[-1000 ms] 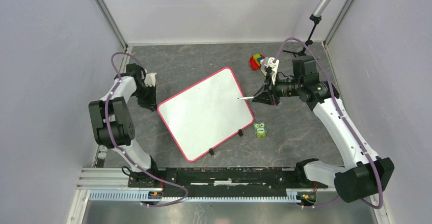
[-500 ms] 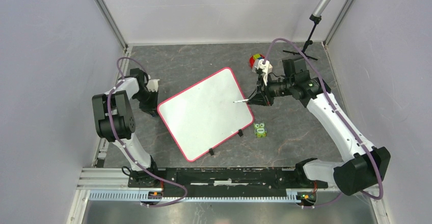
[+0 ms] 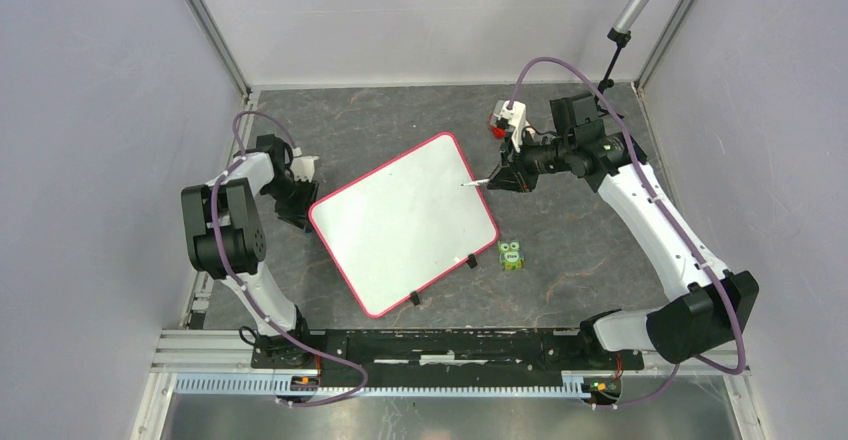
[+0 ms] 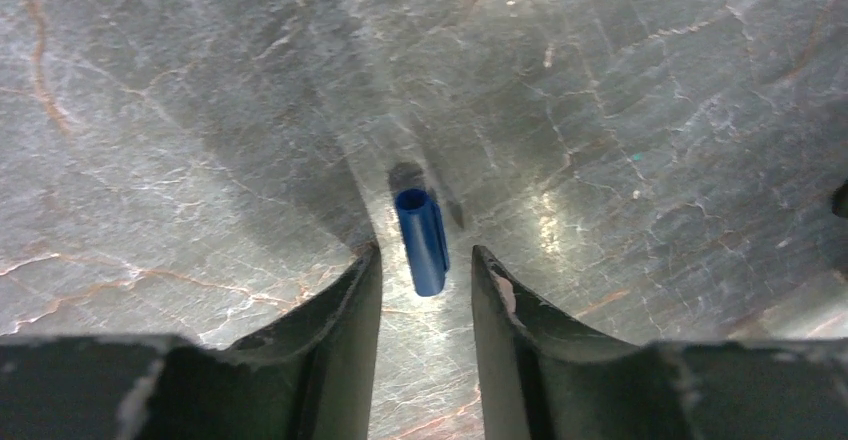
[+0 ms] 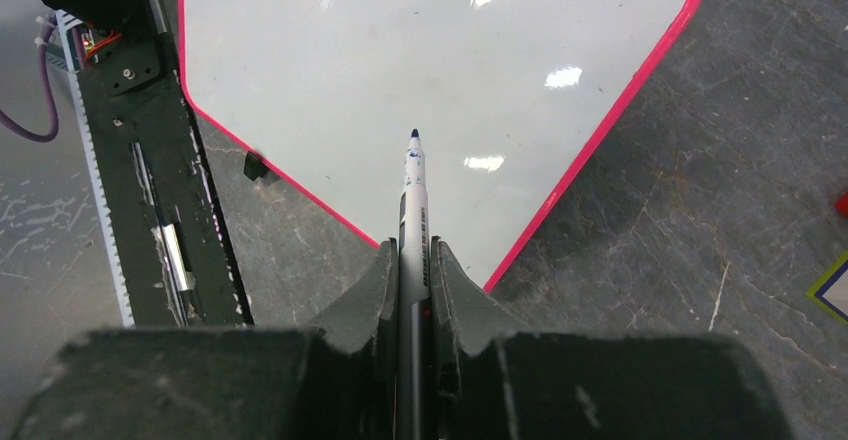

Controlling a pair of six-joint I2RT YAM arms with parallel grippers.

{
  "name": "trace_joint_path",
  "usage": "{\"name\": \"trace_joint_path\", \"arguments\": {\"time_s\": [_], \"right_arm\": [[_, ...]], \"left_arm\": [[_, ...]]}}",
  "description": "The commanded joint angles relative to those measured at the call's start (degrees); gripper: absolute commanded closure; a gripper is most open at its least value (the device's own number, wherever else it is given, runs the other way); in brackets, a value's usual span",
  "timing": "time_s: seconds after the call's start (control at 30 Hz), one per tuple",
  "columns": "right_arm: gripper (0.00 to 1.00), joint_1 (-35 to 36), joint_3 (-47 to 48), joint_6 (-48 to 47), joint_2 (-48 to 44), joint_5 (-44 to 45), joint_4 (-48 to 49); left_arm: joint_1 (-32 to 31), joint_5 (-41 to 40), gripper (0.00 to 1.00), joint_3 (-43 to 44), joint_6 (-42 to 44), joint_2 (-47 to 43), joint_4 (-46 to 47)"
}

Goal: Write a sentence on the whiteboard
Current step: Place the pen cap at the center of the board, then move the whiteboard to the center of the board.

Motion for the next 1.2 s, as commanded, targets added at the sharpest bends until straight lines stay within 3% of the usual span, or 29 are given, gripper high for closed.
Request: {"name": "trace_joint_path", "arguments": {"time_s": [0.0,0.1,0.27,0.33,0.47,0.7,0.87,0.93,1.0,1.03,1.17], "right_arm": [[1.00,0.31,4.03,-2.65,1.24,1.50,-1.24],[1.00,0.70,4.72,-3.48,1.81,1.25,-0.64],[1.00,2.42,5.25,-5.79,2.40,1.91,-0.88],[1.00,2.99,4.96,-6.64,2.19,2.30,-0.90],[1.00,3.39,2.47,-6.35,0.40,1.62,1.30],[1.00,3.43,1.22,-5.78,-2.35,0.54,3.56],[1.00,3.43,-0.18,-5.01,-3.98,0.00,4.45],[1.00,3.43,-1.16,-5.09,-4.65,0.57,4.76],[1.00,3.41,-2.06,-5.10,-5.27,0.89,5.13],[1.00,3.42,-2.31,-5.01,-5.61,0.89,5.25],[1.00,3.41,-2.77,-5.13,-6.24,1.24,5.29]], "left_arm": [[0.06,1.65,0.52,-1.49,3.80,-1.02,-0.07],[0.06,2.79,0.49,0.99,3.09,-4.52,-2.26],[0.13,7.21,0.32,7.40,2.58,-9.25,-8.61],[0.15,8.60,0.30,10.96,2.78,-10.71,-11.48],[0.24,14.13,0.30,19.94,3.18,-12.61,-15.84],[0.11,33.46,0.34,36.92,4.84,-9.14,-28.10],[-1.74,43.84,0.41,39.87,11.07,-6.39,-37.89],[-3.74,42.54,0.40,36.75,8.19,-8.86,-33.32],[-5.72,34.89,0.39,31.74,-0.78,-12.09,-23.03],[-6.71,33.04,0.37,30.46,-1.34,-12.45,-21.26],[-8.37,32.83,0.39,33.78,4.47,-9.29,-28.56]]}}
